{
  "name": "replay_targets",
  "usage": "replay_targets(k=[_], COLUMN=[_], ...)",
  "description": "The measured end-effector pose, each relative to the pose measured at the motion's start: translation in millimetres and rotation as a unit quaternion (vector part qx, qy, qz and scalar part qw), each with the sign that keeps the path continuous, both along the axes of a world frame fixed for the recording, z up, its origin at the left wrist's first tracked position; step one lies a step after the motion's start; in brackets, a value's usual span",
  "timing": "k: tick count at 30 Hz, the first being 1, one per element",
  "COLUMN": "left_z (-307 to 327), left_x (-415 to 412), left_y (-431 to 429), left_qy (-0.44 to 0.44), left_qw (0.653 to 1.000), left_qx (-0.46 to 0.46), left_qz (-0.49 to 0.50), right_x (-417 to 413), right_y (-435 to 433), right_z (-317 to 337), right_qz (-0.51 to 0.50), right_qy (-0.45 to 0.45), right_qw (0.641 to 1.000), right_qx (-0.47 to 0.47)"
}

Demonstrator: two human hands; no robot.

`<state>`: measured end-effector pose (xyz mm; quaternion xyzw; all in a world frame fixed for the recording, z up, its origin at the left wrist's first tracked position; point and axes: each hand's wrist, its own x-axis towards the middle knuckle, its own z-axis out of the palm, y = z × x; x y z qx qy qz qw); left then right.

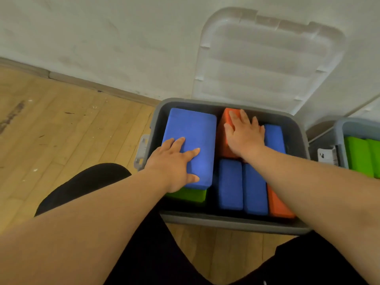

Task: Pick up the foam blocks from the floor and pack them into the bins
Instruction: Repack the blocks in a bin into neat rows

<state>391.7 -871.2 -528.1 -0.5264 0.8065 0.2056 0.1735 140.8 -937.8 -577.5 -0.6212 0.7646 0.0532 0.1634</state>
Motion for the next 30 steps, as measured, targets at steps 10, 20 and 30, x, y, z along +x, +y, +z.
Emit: replay_targets(k=[10, 20, 30], left_z=[-10, -9, -14], left_x=[11, 8, 29], left_y=[-4, 22, 30], left_qy=[0.036, 0.062, 0.108], left_qw=[0.999, 0.996, 0.973], left_qx=[-0.012, -0.030, 0.006], left_qz=[0.029, 0.058, 0.206], right_x=[7, 3, 30], right_y=[16, 25, 119], right_z=[-46, 39, -10], right_qz=[0.012, -0.049, -0.036], right_qy=[0.012, -0.224, -0.223], right_qw=[1.000, 0.970, 0.974], right_qx=[0.010, -0.085, -0.014])
